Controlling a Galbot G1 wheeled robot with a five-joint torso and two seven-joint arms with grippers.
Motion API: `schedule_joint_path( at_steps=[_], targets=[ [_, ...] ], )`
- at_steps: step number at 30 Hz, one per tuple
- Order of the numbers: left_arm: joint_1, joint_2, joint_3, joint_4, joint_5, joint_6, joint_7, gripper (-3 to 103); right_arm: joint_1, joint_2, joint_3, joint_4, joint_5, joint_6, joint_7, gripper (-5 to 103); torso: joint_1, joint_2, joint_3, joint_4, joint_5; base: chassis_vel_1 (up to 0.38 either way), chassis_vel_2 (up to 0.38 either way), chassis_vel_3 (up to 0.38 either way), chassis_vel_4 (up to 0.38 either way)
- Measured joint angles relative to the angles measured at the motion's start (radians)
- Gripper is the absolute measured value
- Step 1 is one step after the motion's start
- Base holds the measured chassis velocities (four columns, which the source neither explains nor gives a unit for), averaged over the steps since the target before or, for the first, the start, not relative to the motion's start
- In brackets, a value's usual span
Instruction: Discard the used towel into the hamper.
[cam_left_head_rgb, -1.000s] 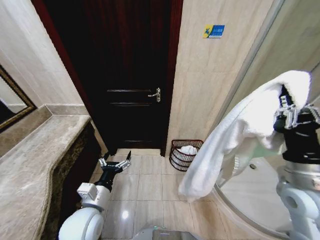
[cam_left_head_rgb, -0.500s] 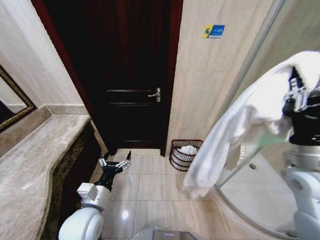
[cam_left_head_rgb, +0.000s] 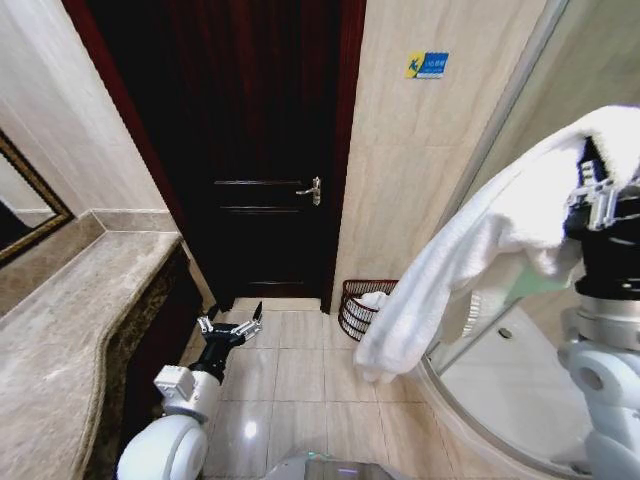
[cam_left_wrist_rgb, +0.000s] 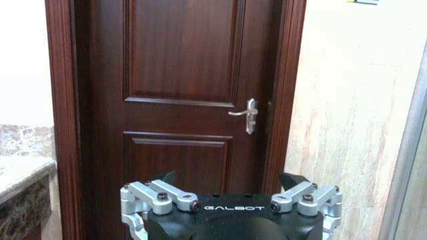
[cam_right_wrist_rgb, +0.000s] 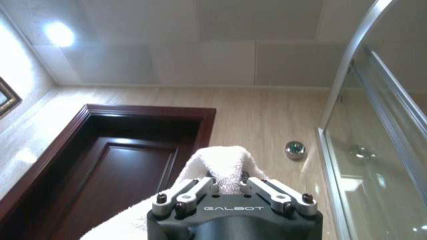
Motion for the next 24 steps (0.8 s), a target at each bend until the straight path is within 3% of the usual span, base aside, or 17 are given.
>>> schedule_joint_path(
  at_steps=[6, 24],
  targets=[
    [0.000, 0.000, 0.000, 0.000, 0.000, 0.000, 0.000, 100, -0.008, 0.014, -0.003, 0.015, -0.008, 0.000, 0.026, 10, 0.012, 0.026, 0.014, 0.0001, 0.0000, 0.000, 0.000, 0.000, 0.000],
    [0.000, 0.000, 0.000, 0.000, 0.000, 0.000, 0.000, 100, -0.020, 0.046, 0.001, 0.039, -0.042, -0.034, 0.021, 10, 0.012, 0.026, 0.014, 0.0001, 0.0001, -0.018, 0.021, 0.018, -0.023]
  ],
)
